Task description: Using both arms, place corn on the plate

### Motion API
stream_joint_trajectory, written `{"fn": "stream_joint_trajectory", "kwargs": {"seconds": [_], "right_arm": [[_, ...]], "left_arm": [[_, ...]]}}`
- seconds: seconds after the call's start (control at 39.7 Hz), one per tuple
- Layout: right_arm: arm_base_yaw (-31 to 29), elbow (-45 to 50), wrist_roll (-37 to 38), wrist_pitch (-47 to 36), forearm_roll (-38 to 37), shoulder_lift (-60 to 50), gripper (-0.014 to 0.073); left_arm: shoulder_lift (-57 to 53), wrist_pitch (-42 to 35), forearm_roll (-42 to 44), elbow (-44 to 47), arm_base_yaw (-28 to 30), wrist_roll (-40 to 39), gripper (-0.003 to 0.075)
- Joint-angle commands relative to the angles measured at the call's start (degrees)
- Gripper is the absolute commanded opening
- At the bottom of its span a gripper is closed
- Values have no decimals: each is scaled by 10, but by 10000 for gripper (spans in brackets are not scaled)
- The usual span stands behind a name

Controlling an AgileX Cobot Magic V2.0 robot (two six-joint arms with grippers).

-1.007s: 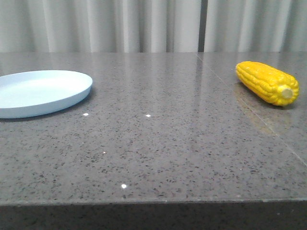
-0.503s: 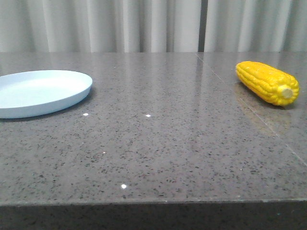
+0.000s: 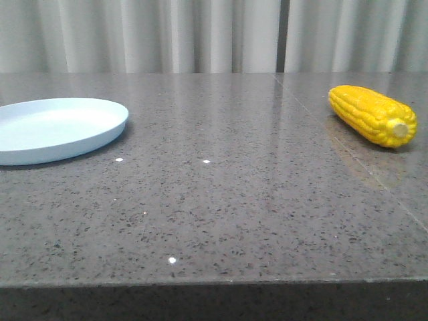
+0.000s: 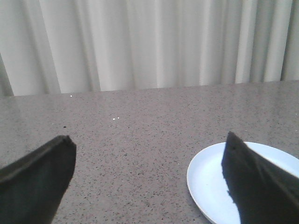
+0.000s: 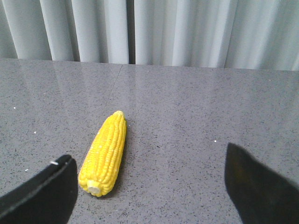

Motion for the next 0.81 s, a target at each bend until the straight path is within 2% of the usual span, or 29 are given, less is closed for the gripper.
{"fn": "stream_joint_trajectory", "kwargs": {"seconds": [0.0,0.18,0.48,0.78], "right_arm": [[-3,-19,-4,-51,-1,9,661],[-3,-19,-4,-51,-1,9,661],[-3,-19,-4,-51,-1,9,661],[-3,-19,-4,-51,-1,9,661]], "left_arm": [[22,-42,-26,-21,-1,-3,619],[123,-3,-33,-75,-1,0,618],[321,164,-33,-230,-2,0,618],[494,277,-31,-352,-57,18,618]]}}
